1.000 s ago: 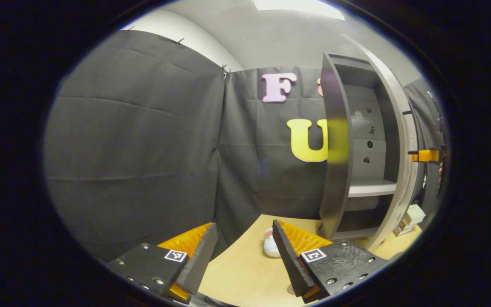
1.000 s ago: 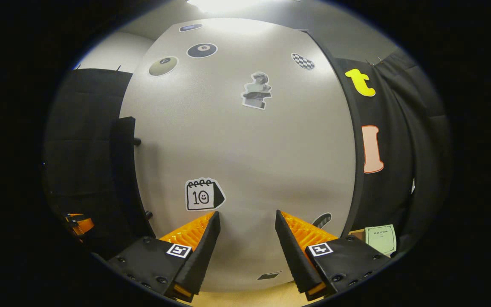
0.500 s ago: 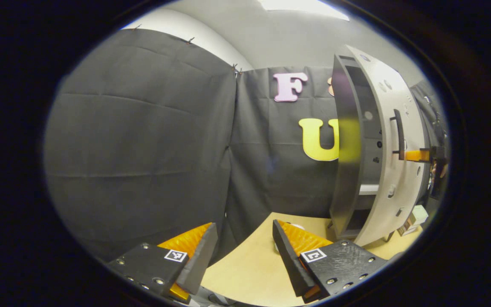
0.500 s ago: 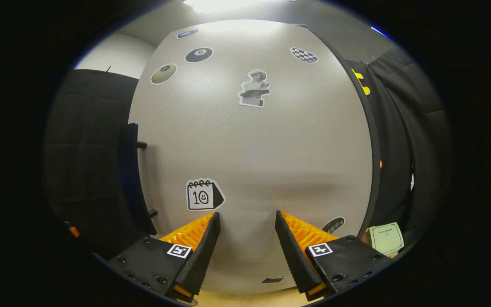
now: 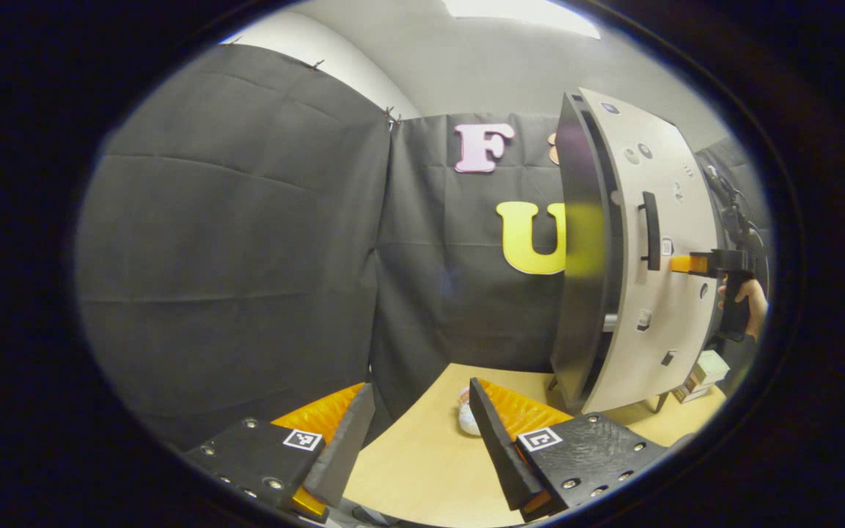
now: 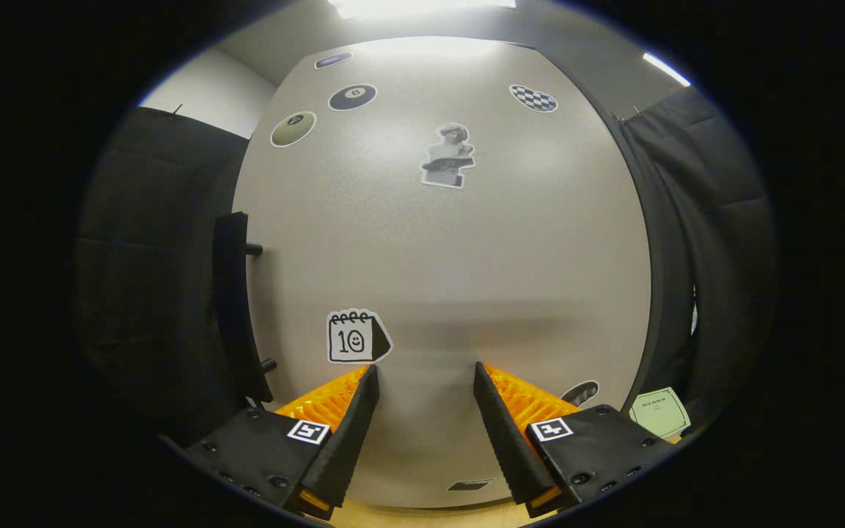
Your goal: Open the cabinet door with the right hand, grasp the bottle in the cabinet with the left hand and place it on the coaster, then close the cabinet door with the right hand.
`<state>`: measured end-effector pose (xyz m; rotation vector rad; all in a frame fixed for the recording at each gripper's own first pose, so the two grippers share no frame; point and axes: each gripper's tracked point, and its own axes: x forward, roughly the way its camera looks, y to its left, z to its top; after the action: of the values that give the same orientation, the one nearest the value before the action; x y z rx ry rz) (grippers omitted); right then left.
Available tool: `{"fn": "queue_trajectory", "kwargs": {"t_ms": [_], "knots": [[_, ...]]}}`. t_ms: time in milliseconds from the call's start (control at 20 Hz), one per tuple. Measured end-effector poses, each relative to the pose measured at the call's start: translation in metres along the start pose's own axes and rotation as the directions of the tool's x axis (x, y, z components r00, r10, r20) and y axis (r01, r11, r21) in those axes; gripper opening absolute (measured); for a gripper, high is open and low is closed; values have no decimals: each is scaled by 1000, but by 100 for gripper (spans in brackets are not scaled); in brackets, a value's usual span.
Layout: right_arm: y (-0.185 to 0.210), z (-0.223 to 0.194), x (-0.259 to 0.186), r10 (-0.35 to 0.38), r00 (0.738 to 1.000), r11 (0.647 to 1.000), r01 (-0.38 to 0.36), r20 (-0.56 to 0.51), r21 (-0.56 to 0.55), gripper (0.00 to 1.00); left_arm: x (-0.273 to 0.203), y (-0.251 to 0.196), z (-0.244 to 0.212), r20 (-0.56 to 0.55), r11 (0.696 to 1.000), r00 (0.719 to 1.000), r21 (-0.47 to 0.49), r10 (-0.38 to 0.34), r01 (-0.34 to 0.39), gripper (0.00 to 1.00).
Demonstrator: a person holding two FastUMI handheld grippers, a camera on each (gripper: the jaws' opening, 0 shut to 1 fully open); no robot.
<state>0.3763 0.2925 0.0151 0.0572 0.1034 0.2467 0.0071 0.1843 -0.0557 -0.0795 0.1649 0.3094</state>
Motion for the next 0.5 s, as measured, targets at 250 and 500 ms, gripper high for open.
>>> {"fn": "queue_trajectory", "kwargs": {"t_ms": [250,500], "knots": [[12,9,-20,6,1000,1000,-6,18,7,77,2,-14,3,1,996,997,12,-83,83,80],[-9,22,-89,52,998,993,-47,44,-106,89,9,-82,31,46,991,990,33,-133,131,80]]}}
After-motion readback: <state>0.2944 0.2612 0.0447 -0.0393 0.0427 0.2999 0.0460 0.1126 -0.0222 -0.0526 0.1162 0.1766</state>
